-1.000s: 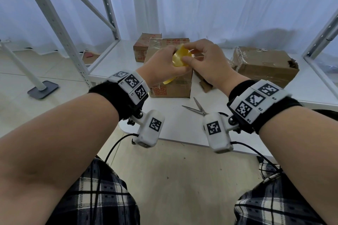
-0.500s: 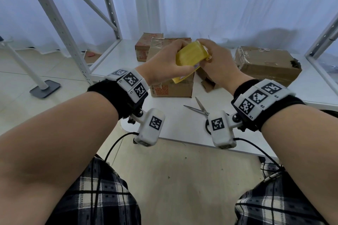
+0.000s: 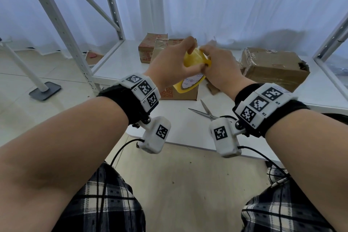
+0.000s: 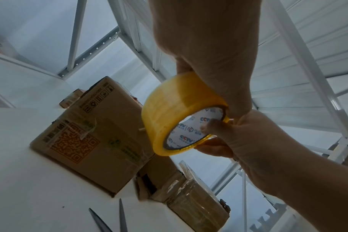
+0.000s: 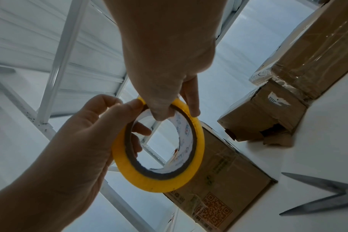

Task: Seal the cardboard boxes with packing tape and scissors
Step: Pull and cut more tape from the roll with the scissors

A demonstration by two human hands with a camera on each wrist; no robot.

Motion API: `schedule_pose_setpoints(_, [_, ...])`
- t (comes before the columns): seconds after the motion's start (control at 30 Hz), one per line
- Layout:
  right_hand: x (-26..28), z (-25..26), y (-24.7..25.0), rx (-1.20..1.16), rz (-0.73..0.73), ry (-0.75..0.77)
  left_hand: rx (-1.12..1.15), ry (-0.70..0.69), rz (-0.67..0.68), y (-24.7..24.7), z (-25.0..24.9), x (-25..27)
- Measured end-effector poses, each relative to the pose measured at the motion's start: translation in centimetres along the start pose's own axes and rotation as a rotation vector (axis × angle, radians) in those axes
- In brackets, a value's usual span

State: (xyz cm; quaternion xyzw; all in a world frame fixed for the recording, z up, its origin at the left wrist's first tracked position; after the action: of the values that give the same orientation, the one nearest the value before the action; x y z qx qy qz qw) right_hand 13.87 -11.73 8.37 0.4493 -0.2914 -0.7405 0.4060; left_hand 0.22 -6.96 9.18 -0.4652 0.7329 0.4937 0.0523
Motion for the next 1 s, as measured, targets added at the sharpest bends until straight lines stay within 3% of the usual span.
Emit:
schedule_pose_setpoints(0.2, [-0.1, -0.4, 0.0, -0.041, 0.000, -0.042, -0.001, -0.008, 0.004, 0.0, 0.5, 0.0])
schedule_pose_setpoints(0.67, [-0.6, -1.3, -1.0, 0.006, 0.045, -0.023, -0.168, -0.220, -0.143, 0.1, 0.5, -0.1])
schedule_pose_setpoints(1.0, [-0.6, -1.1, -0.8, 0.004, 0.042, -0.023, -0.042, -0.050, -0.025, -0.3, 1.5, -0.5])
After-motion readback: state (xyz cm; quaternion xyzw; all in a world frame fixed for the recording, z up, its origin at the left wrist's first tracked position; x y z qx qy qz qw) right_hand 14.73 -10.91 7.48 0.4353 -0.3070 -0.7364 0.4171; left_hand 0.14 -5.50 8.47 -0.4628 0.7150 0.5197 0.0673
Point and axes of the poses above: each hand's wrist, its own x-axis away from the middle knuckle, its own y-axis out of the back of the hand, z = x × y, the point moved 3 cm from there along -x, towards the middle knuckle, and after that the axes turned 7 degrees about -z, right-handed, at the moved point
